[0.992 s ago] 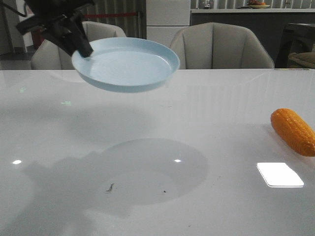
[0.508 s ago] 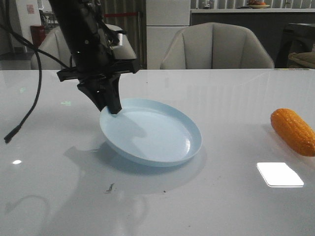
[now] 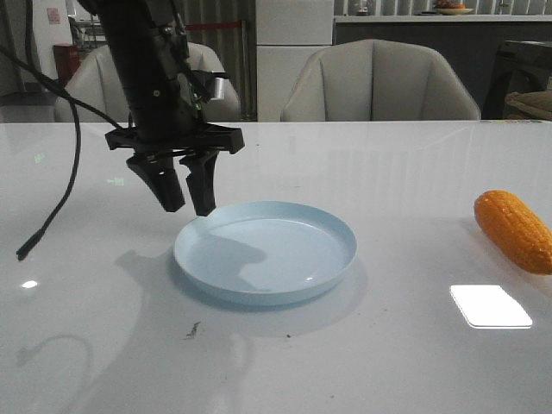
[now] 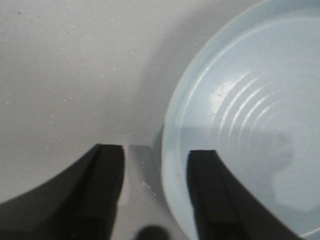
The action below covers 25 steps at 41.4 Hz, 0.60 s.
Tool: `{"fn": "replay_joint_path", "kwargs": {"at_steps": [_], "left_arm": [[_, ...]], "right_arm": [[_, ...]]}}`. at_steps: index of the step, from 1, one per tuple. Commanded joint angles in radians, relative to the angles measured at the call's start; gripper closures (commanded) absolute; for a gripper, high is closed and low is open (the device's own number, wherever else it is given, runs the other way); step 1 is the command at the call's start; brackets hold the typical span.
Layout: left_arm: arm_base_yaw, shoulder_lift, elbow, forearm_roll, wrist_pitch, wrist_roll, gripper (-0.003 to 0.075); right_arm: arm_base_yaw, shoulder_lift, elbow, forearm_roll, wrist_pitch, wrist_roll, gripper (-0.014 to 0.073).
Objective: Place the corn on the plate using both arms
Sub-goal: 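Set the plate down, open the left gripper and raise it away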
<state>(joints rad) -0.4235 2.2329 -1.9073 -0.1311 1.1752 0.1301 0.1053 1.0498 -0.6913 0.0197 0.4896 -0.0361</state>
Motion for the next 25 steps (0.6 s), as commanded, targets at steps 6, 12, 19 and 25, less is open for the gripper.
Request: {"fn": "replay_joint_path", "kwargs": {"at_steps": [6,12,19,25], "left_arm": [[-0.009,-0.06,-0.033,-0.03,-0.015,0.003,0.0088],[-0.009,-0.06,-0.035,-0.202,0.019,0.003,0.0088],[-0.007,-0.06,-0.048,-0.213,0.026,0.007,0.0088],[-0.007,-0.064,-0.101,-0.132,-0.021,0.001,0.0088]], "right_arm": [[-0.007,-0.012,-0.037,-0.002,-0.051,-0.001,0.0042],[-0.007,-0.012,-0.037,-0.002,-0.044,-0.001,0.0042],[-0.007,-0.012,-0.037,-0.002,-0.044,-0.001,0.0042],[-0.007,-0.012,-0.037,-0.002,-0.045,-0.001,0.0042]]}}
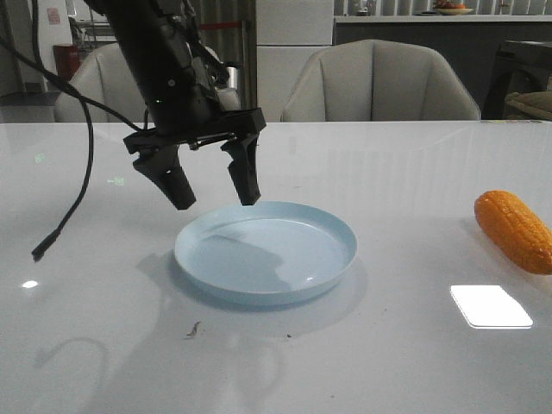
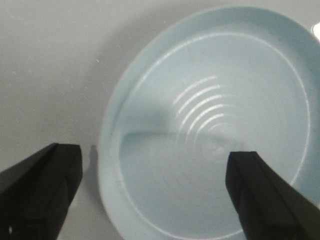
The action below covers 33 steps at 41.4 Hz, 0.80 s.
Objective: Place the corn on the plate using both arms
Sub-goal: 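Set the plate down, open the left gripper and raise it away, then move the right gripper above the orange corn cob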
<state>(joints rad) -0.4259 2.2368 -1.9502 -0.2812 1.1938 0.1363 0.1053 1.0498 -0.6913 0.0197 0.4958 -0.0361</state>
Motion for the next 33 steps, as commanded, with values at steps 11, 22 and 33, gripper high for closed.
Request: {"fn": "replay_joint_path", "kwargs": {"at_steps": [11,22,33], "left_arm": [[-0.004,-0.192,-0.188,0.321,-0.199,-0.136,0.0088],[0.082,-0.397,-0.181,0.381,-0.247,-0.136,0.0088],[0.237,-0.601,-0.019,0.382,-0.311,-0.106,0.0088]], "right_arm": [[-0.007,-0.012,-0.037,-0.002,-0.043,-0.001,0.0042],[-0.007,-0.012,-0.037,0.035,-0.028,0.008,0.0042],[-0.007,-0.012,-0.039,0.038,-0.032,0.008,0.0042]]}}
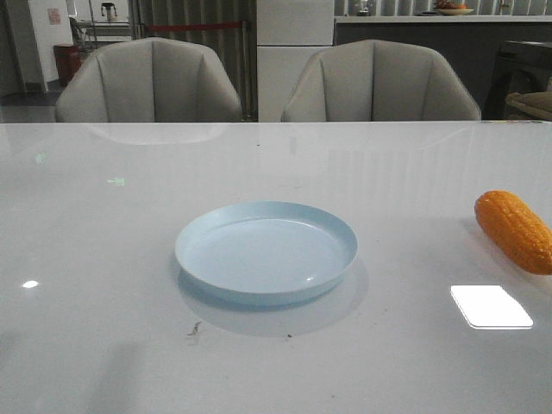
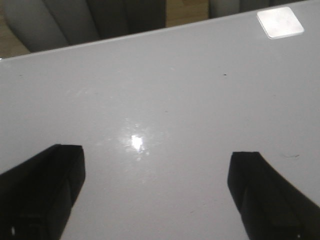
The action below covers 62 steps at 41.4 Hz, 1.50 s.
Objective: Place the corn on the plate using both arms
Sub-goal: 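Move the right gripper above the orange corn cob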
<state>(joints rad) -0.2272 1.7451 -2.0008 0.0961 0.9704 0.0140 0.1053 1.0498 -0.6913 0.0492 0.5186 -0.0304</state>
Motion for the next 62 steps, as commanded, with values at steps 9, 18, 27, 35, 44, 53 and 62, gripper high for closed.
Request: {"fn": "replay_joint_path", "kwargs": {"at_steps": [9,18,27,35,44,53,62], "left_arm": [[0.112,-0.319,0.392,0.003,-0.238,0.031,0.0088],[0.114,-0.582,0.863,0.003,-0.515,0.031,0.0088],[0.114,-0.795,1.192,0.001,-0.608,0.031,0.0088],[0.114,-0.905,1.291,0.001,-0.612,0.031,0.0088],[0.114,-0.928,1.293,-0.001,-0.612,0.031,0.0088],[0.114,-0.928,1.293,-0.004,-0.612,0.031,0.0088],[0.114,-0.928,1.293,-0.004,-0.612,0.031,0.0088]], "right_arm": [[-0.007,-0.012,-0.039,0.009,-0.053,0.003,0.0042],[-0.007,-0.012,-0.039,0.01,0.002,0.061,0.0042],[-0.015,-0.008,-0.044,0.01,0.006,0.065,0.0042],[-0.087,0.066,-0.184,0.009,0.075,0.1,0.0042],[-0.12,0.281,-0.508,-0.018,0.293,0.03,0.0042],[-0.12,0.537,-0.812,-0.018,0.497,0.001,0.0042],[-0.12,0.717,-0.929,-0.018,0.592,0.001,0.0042]]}}
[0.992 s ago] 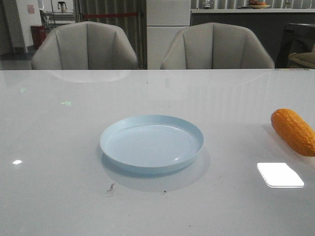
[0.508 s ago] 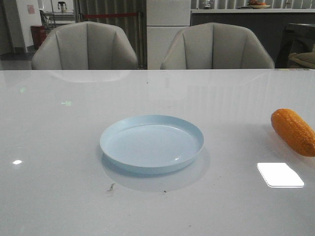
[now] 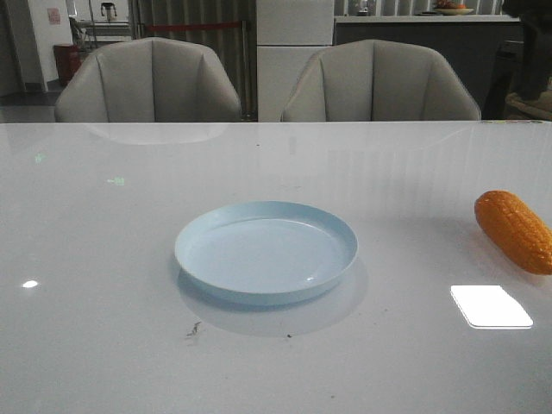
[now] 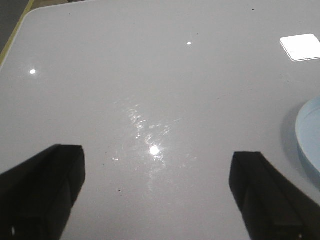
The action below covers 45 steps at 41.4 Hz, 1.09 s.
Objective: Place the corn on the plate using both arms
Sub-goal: 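Move the right gripper above the orange corn cob, then lower the right gripper around the corn cob and close it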
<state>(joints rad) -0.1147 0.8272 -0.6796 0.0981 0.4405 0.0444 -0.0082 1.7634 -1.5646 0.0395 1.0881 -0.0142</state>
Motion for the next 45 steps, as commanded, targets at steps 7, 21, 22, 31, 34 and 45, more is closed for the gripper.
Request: {"fn": "replay_joint_path", "kwargs": {"at_steps": [7,21,22,31,34,45], "left_arm": [[0.001,-0.011,-0.028,-0.006,-0.082,0.001,0.0088],[0.001,-0.011,-0.028,-0.006,-0.082,0.001,0.0088],[0.001,-0.011,-0.028,-0.006,-0.082,0.001,0.0088],[0.001,-0.011,-0.028,-0.006,-0.082,0.001,0.0088],[0.001,-0.011,-0.028,-0.006,-0.082,0.001,0.0088],[0.001,-0.011,-0.028,-0.006,-0.082,0.001,0.0088]], "right_arm": [[-0.007,0.103,-0.056,0.016,0.055,-0.015,0.0042],[-0.002,0.184,-0.056,0.13,-0.003,-0.015,0.0042],[-0.002,0.19,-0.056,0.13,-0.007,-0.015,0.0042],[-0.002,0.235,-0.056,0.129,-0.01,-0.017,0.0042],[-0.002,0.245,-0.056,0.129,-0.02,-0.018,0.0042],[-0.002,0.277,-0.056,0.124,-0.042,-0.018,0.0042]]}}
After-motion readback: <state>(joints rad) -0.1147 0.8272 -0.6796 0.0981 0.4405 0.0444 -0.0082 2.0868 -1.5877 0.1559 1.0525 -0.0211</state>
